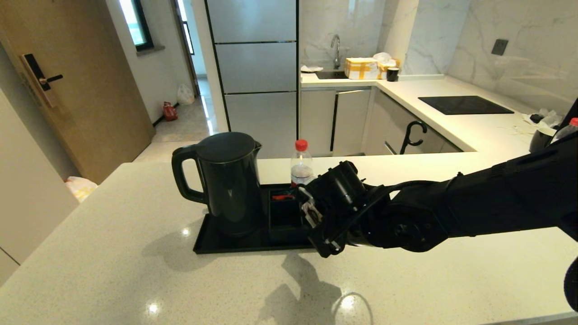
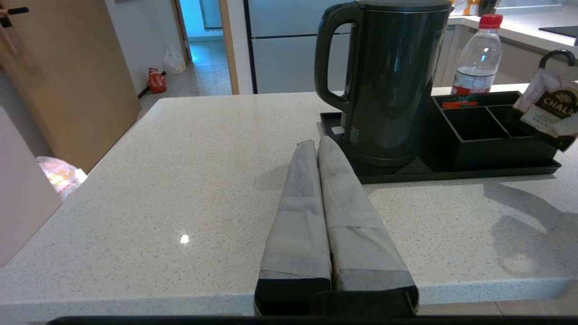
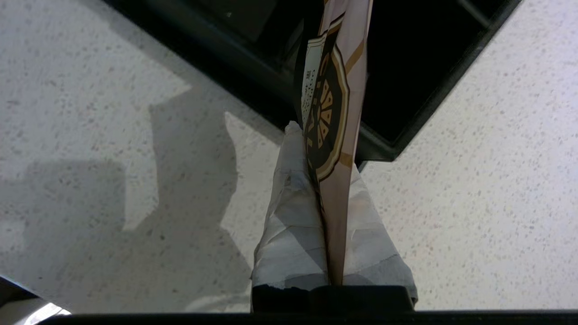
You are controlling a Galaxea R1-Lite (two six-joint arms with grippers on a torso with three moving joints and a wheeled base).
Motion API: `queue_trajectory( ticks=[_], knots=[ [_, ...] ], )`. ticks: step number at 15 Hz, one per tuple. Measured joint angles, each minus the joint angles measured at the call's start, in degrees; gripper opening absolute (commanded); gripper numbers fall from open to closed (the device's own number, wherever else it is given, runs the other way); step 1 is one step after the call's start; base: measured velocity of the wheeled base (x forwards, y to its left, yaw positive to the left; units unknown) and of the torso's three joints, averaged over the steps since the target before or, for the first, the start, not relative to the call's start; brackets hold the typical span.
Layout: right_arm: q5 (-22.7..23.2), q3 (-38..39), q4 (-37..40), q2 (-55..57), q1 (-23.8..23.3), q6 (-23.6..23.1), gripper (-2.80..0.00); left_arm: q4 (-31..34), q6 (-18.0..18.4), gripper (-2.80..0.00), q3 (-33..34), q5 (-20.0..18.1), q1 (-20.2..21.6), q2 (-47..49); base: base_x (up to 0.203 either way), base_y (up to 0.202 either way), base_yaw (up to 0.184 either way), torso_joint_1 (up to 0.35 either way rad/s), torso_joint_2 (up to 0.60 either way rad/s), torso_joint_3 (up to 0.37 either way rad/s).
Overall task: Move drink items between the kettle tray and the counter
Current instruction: Return the tea bag to its original position
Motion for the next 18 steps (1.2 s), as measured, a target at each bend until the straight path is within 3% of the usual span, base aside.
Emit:
queue_trajectory(
  ticks=[11,18],
  knots=[
    [-2.43,1.29,-14.61,3.38,-2.55,-0.43,-2.8,0.0,0.01,-2.8,0.0,-0.02,0.02,0.0,0.0,0.0,0.0,0.0,0.0,0.0],
    [-2.43,3.72,-15.35,4.36,-3.38,-0.52,-2.8,0.0,0.01,-2.8,0.0,-0.02,0.02,0.0,0.0,0.0,0.0,0.0,0.0,0.0]
  ],
)
